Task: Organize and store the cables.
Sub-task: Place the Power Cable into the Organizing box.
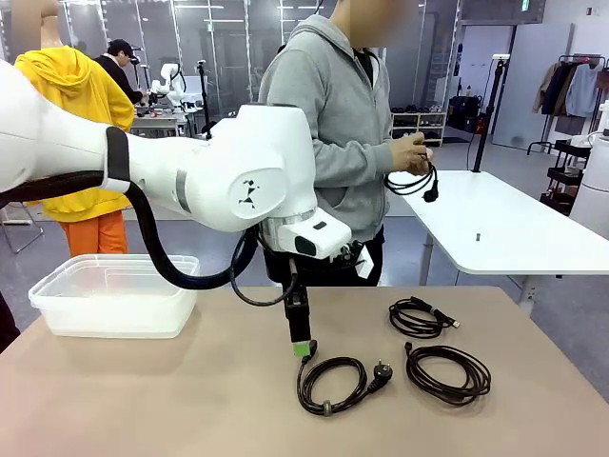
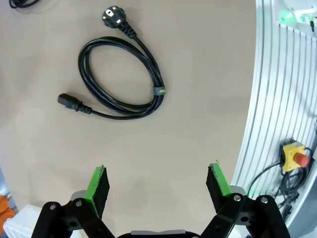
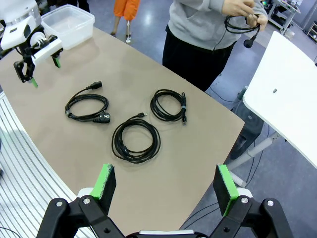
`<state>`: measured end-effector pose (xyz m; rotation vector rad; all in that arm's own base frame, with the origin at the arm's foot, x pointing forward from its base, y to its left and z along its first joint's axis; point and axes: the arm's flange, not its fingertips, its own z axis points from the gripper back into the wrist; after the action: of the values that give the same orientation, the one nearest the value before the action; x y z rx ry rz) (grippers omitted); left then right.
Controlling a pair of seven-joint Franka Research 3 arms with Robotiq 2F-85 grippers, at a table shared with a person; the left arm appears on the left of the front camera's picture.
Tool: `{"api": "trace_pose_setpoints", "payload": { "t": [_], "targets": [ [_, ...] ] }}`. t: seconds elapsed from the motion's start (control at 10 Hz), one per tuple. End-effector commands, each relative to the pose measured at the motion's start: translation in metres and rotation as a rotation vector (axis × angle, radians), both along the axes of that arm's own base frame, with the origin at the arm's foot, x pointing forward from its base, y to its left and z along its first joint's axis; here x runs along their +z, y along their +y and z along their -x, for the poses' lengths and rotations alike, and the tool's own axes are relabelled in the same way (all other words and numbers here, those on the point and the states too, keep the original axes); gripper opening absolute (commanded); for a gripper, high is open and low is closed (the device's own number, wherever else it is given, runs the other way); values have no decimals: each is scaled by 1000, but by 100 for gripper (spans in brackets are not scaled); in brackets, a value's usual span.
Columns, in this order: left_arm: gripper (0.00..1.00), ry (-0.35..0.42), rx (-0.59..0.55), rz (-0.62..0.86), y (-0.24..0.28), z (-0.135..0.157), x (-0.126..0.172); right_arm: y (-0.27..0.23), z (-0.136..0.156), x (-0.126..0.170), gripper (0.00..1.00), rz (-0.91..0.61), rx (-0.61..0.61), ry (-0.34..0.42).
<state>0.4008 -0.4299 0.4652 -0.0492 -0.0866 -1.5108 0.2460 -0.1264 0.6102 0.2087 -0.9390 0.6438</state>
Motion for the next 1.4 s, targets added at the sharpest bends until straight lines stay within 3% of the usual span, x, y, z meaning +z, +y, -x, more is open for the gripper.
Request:
{"api": "trace_pose_setpoints", "payload": {
  "t": [0.0, 0.3, 0.8, 1.3],
  "targets": [
    [100, -28, 18, -35, -17, 0, -21, -1, 0, -1, 100, -2, 0, 0],
    [100, -66, 55, -93, -33, -11, -55, -1, 0, -1, 100, -2, 0, 0],
    [100, -21, 81, -62, -52, -8, -100, -1, 0, -1, 100, -2, 0, 0],
    [100, 15, 35, -72, -58, 3, -120, -1, 0, -1, 100, -2, 0, 0]
  ]
}}
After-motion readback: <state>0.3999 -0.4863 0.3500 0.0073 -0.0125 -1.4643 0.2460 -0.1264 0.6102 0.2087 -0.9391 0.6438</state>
